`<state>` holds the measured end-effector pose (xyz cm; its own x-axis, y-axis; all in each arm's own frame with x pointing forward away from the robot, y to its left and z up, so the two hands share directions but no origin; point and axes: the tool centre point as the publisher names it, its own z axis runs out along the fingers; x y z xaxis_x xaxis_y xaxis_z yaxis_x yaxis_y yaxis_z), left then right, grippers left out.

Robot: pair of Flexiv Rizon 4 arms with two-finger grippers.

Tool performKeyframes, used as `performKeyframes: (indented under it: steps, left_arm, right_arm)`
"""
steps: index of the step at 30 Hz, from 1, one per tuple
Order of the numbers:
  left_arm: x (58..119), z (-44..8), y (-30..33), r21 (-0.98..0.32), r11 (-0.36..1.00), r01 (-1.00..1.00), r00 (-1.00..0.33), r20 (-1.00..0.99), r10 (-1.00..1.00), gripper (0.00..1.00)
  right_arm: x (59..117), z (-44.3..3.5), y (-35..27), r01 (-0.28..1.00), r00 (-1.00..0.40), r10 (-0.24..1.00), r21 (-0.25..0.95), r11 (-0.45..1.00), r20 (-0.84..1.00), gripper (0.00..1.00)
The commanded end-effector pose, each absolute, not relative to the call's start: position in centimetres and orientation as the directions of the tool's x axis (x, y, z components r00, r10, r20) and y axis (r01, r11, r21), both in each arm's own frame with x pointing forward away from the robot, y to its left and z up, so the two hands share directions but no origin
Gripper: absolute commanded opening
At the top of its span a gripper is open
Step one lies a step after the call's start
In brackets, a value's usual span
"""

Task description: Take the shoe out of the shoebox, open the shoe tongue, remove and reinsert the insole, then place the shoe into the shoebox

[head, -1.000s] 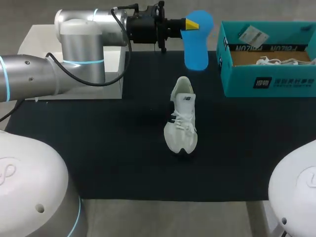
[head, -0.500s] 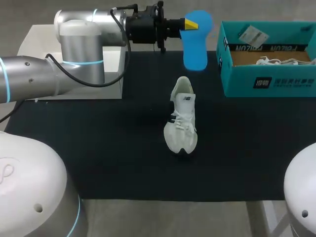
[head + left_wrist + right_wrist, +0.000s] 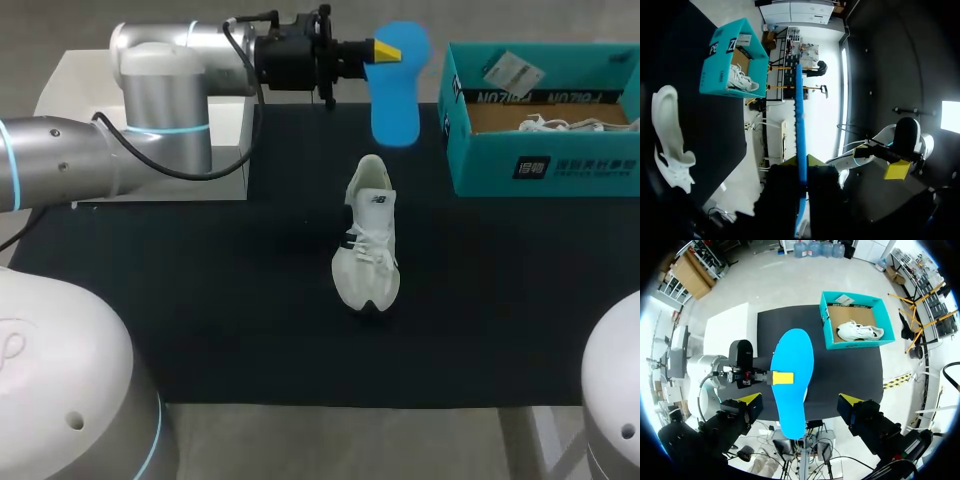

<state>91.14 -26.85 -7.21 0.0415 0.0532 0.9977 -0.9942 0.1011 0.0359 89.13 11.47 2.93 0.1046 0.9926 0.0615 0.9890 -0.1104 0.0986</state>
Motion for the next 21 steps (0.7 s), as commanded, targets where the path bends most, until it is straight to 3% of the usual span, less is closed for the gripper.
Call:
performKeyframes:
  steps: [1, 3, 7, 10, 16, 21]
  left_arm:
    - [91.0, -7.2, -26.9, 0.036, 0.099, -0.994, 0.041, 0.998, 0.050, 0.00]
    - [91.0, -7.2, -26.7, 0.018, 0.087, -0.996, 0.023, 0.998, 0.056, 0.00]
    - [91.0, -6.6, -26.0, -0.151, 0.019, -0.988, -0.152, 0.988, -0.017, 0.00]
    - [90.9, -6.3, -25.5, -0.149, 0.026, -0.989, -0.148, 0.989, 0.022, 0.00]
    - [90.9, -6.0, -25.1, -0.171, 0.015, -0.985, -0.171, 0.984, 0.048, 0.00]
    - [90.7, -5.3, -25.0, -0.310, 0.040, -0.950, -0.304, 0.945, 0.118, 0.00]
  right_arm:
    - [89.1, 2.9, 11.4, 0.989, 0.106, 0.992, 0.099, -0.111, 0.062, 1.00]
    - [89.1, 2.9, 11.4, 0.989, 0.106, 0.992, 0.099, -0.111, 0.062, 1.00]
    - [88.6, 2.6, 9.4, 0.983, -0.026, 0.911, 0.174, -0.051, 0.413, 1.00]
    - [88.2, 2.1, 8.2, 0.967, -0.142, 0.813, 0.255, -0.008, 0.565, 1.00]
    - [87.9, 0.4, 6.7, 0.948, -0.269, 0.617, 0.316, 0.033, 0.740, 1.00]
    - [87.4, -0.7, 5.9, 0.926, -0.356, 0.460, 0.372, 0.060, 0.813, 1.00]
